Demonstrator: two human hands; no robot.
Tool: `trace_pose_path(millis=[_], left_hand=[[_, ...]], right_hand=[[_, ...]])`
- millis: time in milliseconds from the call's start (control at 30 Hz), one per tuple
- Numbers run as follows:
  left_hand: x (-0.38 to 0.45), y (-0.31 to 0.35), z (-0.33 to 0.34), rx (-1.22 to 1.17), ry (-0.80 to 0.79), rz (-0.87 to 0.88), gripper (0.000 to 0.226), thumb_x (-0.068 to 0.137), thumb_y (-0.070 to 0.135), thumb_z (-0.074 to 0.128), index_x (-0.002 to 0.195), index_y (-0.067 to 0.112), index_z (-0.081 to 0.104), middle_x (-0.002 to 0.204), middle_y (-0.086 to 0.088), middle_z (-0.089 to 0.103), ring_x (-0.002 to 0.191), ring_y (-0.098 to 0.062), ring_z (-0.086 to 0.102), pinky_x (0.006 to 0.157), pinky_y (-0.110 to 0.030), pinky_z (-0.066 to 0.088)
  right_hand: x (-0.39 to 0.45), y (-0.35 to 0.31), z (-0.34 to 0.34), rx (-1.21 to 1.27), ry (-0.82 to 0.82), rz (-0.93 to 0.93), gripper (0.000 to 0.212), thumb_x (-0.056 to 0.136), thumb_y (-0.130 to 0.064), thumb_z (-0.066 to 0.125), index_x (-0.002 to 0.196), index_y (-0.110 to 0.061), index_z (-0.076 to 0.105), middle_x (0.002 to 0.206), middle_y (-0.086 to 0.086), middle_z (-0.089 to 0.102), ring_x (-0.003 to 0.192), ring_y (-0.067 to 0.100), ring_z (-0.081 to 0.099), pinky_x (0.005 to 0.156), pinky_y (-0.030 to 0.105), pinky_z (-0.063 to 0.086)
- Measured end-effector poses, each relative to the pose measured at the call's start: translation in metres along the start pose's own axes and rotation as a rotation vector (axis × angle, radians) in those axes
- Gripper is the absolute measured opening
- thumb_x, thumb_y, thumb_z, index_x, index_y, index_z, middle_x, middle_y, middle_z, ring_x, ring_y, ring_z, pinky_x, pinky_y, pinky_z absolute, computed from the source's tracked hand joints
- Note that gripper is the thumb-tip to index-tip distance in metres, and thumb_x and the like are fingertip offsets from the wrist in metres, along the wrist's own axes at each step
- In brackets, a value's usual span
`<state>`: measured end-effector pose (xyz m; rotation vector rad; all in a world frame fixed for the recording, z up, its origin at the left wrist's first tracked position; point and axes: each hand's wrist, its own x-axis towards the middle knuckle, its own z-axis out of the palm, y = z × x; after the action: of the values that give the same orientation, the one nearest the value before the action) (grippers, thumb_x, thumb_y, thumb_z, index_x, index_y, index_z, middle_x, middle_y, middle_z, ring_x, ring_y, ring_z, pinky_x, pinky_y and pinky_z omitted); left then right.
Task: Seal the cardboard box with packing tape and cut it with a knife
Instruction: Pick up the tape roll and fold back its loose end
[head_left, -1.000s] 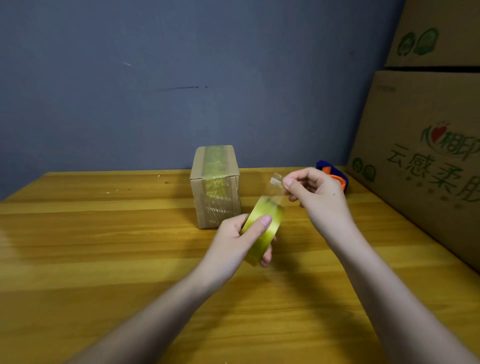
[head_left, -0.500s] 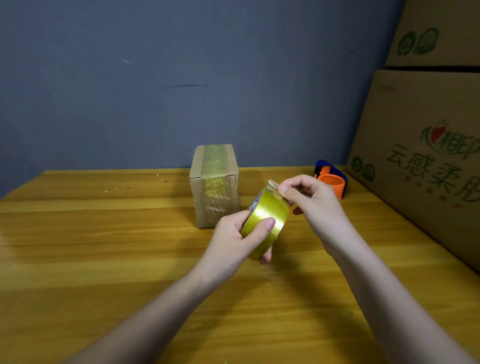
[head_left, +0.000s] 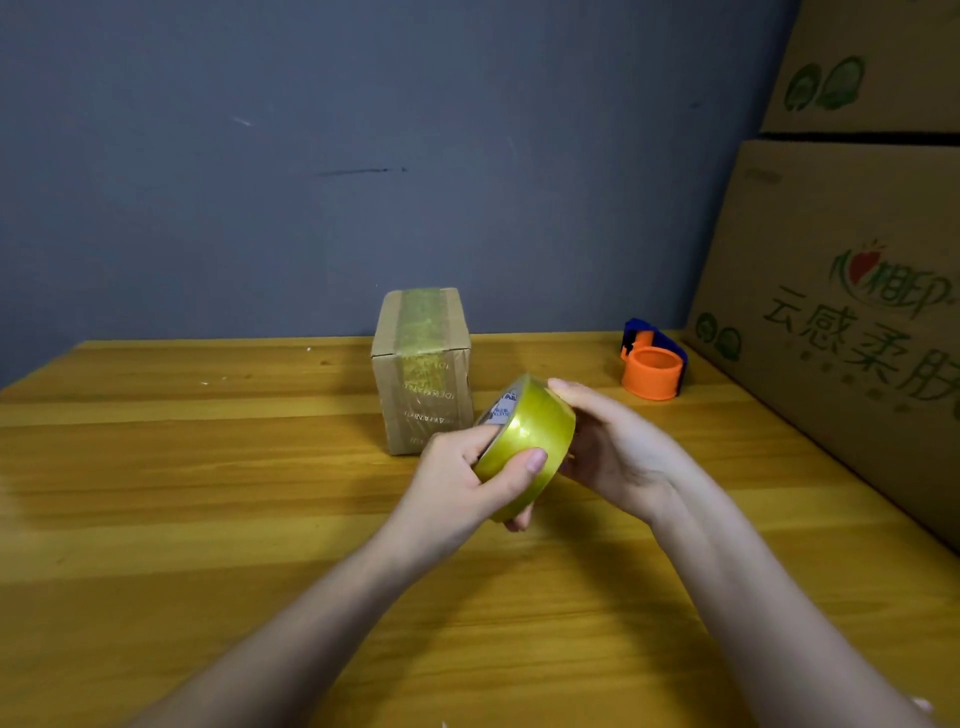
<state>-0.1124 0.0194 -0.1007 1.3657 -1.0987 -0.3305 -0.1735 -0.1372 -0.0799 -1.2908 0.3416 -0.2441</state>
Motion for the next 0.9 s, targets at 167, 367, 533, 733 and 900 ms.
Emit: trace_pose_path(millis=[167, 367, 533, 733, 900], left_hand=[[0.0, -0.001, 0.001, 0.091, 0.028, 0.041, 0.026, 0.084, 0.035, 0.056, 0.065, 0.018, 0.06, 0.051, 0.001, 0.062, 0.047, -0.015, 0.06, 0.056, -0.022, 0.048], [0.013, -0.001, 0.003, 0.431, 0.102, -0.026, 0.034, 0.078, 0.053, 0.045, 0.078, 0.021, 0.057, 0.06, 0.004, 0.068, 0.062, -0.016, 0.066, 0.073, -0.041, 0.054], [0.022, 0.01, 0.014, 0.733, -0.054, -0.06, 0.075, 0.062, 0.047, 0.056, 0.131, 0.021, 0.043, 0.125, -0.001, 0.06, 0.109, -0.024, 0.06, 0.086, -0.039, 0.052], [0.015, 0.022, 0.014, 0.973, 0.003, 0.117, 0.041, 0.073, 0.042, 0.066, 0.105, 0.018, 0.058, 0.104, 0.002, 0.067, 0.091, -0.017, 0.061, 0.065, -0.02, 0.037], [0.013, 0.028, 0.001, 0.997, -0.083, 0.26, 0.039, 0.07, 0.054, 0.056, 0.083, 0.018, 0.061, 0.079, 0.002, 0.067, 0.071, -0.017, 0.061, 0.056, -0.024, 0.047]], right_hand=[[0.008, 0.011, 0.003, -0.012, 0.168, -0.011, 0.011, 0.09, -0.02, 0.057, 0.098, -0.018, 0.064, 0.087, 0.003, 0.066, 0.089, 0.023, 0.057, 0.082, 0.039, 0.038], [-0.001, 0.003, 0.007, -0.36, 0.455, -0.614, 0.023, 0.099, -0.022, 0.043, 0.115, -0.018, 0.059, 0.112, -0.001, 0.065, 0.099, 0.002, 0.06, 0.083, 0.01, 0.045], [-0.01, 0.005, 0.033, -0.892, 0.257, -0.563, 0.054, 0.091, -0.055, 0.035, 0.136, -0.028, 0.047, 0.138, -0.01, 0.05, 0.129, 0.006, 0.043, 0.109, 0.03, 0.033], [-0.005, -0.004, 0.036, -0.75, 0.275, -0.442, 0.053, 0.081, -0.069, 0.033, 0.094, -0.03, 0.067, 0.101, -0.009, 0.072, 0.102, 0.013, 0.062, 0.097, 0.041, 0.045], [-0.001, -0.023, 0.034, -0.442, -0.007, -0.256, 0.054, 0.089, -0.06, 0.04, 0.114, -0.019, 0.066, 0.104, 0.001, 0.074, 0.1, 0.016, 0.069, 0.097, 0.034, 0.049]])
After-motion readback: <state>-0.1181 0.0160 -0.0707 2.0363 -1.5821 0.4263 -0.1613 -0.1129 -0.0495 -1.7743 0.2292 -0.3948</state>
